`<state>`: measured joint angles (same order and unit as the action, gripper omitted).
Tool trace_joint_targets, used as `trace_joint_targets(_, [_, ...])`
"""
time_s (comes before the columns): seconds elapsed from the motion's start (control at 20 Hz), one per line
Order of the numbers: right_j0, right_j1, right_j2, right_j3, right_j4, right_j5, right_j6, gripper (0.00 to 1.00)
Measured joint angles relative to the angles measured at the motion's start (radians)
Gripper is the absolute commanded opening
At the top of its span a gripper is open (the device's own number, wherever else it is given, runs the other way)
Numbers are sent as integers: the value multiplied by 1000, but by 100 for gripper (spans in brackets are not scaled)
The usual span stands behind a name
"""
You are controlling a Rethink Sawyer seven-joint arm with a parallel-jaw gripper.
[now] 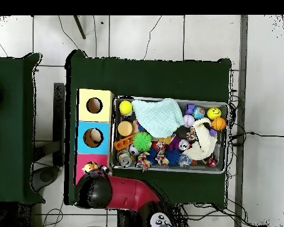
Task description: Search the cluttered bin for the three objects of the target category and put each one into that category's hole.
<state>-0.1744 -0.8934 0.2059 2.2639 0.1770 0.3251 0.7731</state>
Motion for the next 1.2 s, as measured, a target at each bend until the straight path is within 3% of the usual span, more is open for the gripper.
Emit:
trace_joint_targets(0.85, [-123,-30,20,3,13,0,0,0])
trace_joint_targets(0.9, [-136,-31,20,3,13,0,0,100])
trace_joint_targets(1.2, [-197,-25,5,-38,-38,34,0,100])
